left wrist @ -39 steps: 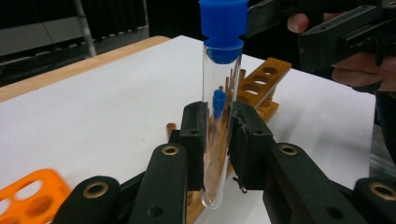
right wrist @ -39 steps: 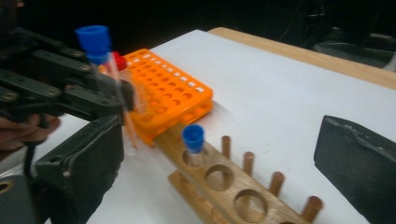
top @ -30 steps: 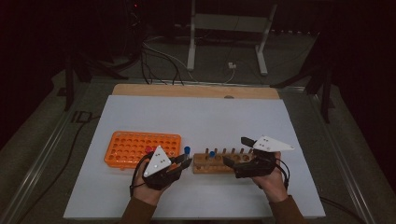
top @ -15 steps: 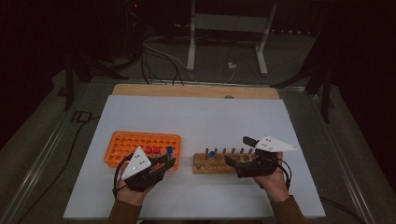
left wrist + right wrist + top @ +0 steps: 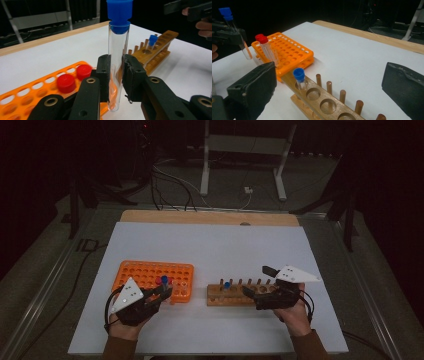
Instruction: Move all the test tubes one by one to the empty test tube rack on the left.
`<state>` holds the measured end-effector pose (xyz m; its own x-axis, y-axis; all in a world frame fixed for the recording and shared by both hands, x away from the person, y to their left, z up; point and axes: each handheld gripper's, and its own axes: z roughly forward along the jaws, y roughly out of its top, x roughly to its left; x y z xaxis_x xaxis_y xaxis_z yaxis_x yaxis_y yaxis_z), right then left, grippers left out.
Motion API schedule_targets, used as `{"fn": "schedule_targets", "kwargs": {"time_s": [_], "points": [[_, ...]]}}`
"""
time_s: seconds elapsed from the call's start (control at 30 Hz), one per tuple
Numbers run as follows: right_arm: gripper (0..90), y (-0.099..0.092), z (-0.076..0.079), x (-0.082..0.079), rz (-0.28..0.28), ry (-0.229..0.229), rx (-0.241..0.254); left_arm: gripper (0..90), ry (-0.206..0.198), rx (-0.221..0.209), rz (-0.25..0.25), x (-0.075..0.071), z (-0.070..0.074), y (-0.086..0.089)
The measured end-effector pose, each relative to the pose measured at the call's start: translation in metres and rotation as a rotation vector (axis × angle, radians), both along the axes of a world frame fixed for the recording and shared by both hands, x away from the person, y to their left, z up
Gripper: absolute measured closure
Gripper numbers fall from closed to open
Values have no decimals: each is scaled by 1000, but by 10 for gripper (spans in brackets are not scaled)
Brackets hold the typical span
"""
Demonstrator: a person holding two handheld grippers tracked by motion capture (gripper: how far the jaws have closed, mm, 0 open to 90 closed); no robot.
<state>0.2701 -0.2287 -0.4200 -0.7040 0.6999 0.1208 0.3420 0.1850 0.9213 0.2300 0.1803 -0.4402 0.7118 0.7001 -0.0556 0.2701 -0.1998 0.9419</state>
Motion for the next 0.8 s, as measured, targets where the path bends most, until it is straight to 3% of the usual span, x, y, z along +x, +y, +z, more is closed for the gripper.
{"fn": "schedule_targets", "kwargs": {"time_s": [0.37, 0.57, 0.8], "points": [[0, 0, 0, 0, 3, 1, 1, 761, -1, 15, 56, 2, -4, 22], [0, 0, 0, 0, 3, 1, 0, 760, -7, 30, 126, 6, -9, 26], [0, 1, 0, -1, 6, 0, 1, 762, 15, 61, 191, 17, -22, 28]]}}
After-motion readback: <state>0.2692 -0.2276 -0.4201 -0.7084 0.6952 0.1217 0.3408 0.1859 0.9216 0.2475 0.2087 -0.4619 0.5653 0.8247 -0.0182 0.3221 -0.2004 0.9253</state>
